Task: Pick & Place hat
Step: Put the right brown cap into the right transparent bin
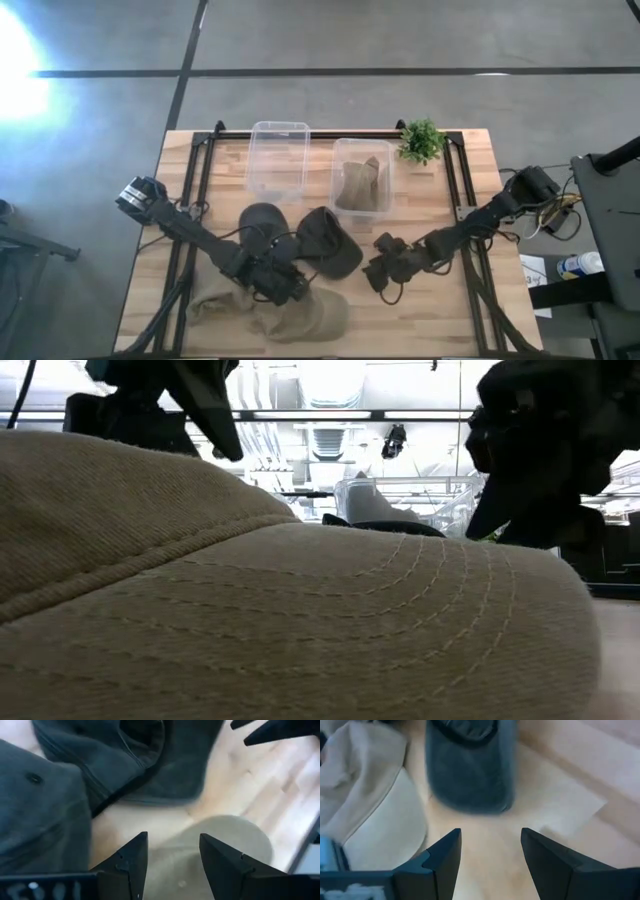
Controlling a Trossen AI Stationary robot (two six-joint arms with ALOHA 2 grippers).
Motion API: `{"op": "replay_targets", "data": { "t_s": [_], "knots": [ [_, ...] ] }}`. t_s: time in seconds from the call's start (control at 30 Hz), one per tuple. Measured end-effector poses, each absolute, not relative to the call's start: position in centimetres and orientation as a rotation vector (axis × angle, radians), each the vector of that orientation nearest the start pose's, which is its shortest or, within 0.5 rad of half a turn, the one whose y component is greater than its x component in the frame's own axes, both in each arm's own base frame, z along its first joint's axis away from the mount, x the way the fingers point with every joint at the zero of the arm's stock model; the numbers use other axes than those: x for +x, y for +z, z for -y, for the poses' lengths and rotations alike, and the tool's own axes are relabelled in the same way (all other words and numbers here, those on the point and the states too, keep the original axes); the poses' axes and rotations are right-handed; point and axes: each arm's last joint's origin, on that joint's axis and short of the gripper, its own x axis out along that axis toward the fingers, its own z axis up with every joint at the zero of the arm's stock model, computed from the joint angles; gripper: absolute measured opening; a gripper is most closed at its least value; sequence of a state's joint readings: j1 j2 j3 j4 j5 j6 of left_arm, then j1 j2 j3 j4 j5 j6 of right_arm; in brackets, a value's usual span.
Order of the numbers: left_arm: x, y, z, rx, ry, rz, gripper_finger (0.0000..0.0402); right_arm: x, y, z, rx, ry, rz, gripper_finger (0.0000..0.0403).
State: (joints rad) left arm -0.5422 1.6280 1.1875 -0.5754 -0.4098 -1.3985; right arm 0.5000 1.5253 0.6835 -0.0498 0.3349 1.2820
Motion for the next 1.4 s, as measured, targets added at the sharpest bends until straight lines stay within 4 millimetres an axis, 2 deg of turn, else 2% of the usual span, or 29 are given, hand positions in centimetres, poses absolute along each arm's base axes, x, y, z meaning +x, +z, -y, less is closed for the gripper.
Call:
{"op": "replay_targets", "data": {
  "t_s": [0.2, 0.33, 0.47, 0.6, 0.77, 1.0, 1.2, 1.4],
  "knots": [
    [27.8, 24.7, 19.0, -0.846, 0.252, -0.984, 0.0169, 24.8, 15.8, -13.6, 0.946, -0.220, -0.893, 0.0203],
    [27.0, 24.0, 20.9, -0.849, 0.186, -1.072, 0.0169, 25.3, 15.4, -14.4, 1.051, -0.105, -0.983, 0.0203],
    [26.7, 22.7, 22.3, -0.857, 0.188, -1.121, 0.0169, 26.5, 14.6, -15.3, 1.137, -0.032, -0.946, 0.0203],
    [27.5, 20.8, 23.1, -0.880, 0.213, -1.127, 0.0169, 27.5, 13.2, -16.0, 1.225, 0.000, -0.913, 0.0203],
    [29.5, 18.4, 24.3, -0.933, 0.172, -1.079, 0.0169, 28.7, 11.6, -17.2, 1.273, 0.074, -0.943, 0.0203],
    [31.2, 15.4, 24.6, -0.982, 0.210, -1.066, 0.0169, 30.4, 11.1, -18.4, 1.276, 0.106, -0.952, 0.0203],
    [31.3, 15.6, 24.5, -0.983, 0.240, -1.012, 0.0169, 30.3, 11.7, -18.6, 1.273, 0.113, -0.952, 0.0203],
    [32.4, 17.9, 23.6, -0.965, 0.247, -0.751, 0.0169, 30.4, 12.3, -18.4, 1.156, 0.112, -0.876, 0.0199]
  ]
}}
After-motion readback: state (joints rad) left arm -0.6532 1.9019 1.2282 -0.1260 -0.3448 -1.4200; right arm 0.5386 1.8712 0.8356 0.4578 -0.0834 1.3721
